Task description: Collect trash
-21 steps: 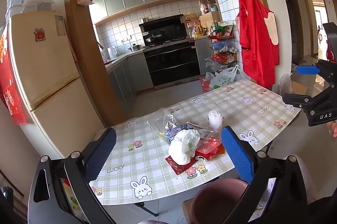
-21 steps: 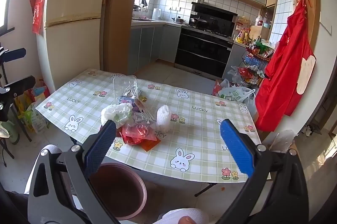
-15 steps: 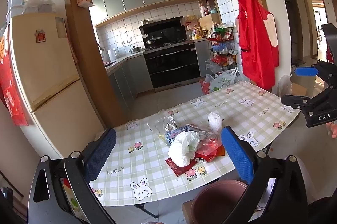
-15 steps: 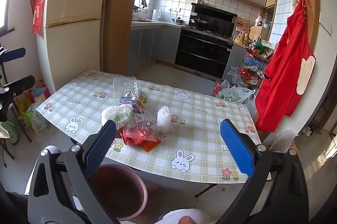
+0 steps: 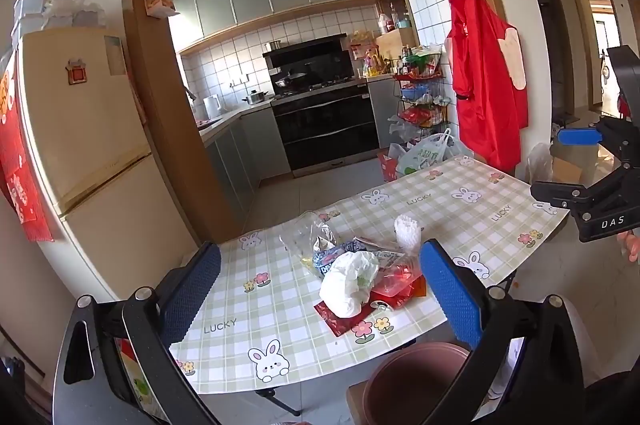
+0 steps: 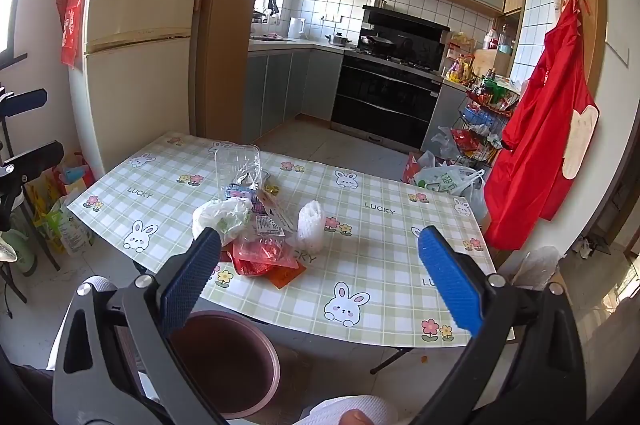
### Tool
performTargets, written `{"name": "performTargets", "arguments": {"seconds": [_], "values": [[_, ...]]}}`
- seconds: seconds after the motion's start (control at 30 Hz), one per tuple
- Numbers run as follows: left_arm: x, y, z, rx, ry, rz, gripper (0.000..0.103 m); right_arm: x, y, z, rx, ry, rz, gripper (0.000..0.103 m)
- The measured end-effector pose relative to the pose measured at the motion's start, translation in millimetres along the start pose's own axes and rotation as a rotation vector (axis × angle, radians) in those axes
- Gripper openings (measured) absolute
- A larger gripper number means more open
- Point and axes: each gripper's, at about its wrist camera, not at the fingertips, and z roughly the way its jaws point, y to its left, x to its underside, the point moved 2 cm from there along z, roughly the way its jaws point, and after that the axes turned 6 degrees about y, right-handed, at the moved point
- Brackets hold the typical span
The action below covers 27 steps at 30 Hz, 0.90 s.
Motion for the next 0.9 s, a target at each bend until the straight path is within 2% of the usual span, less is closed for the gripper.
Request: {"name": "performTargets", "arguments": {"seconds": [0.9], "values": [[-5.5,4.0,-7.8,0.001,-0.002,0.000,0.098,-0.2,0.3,-0.3,0.001,0.001,0.000,0.097]]}}
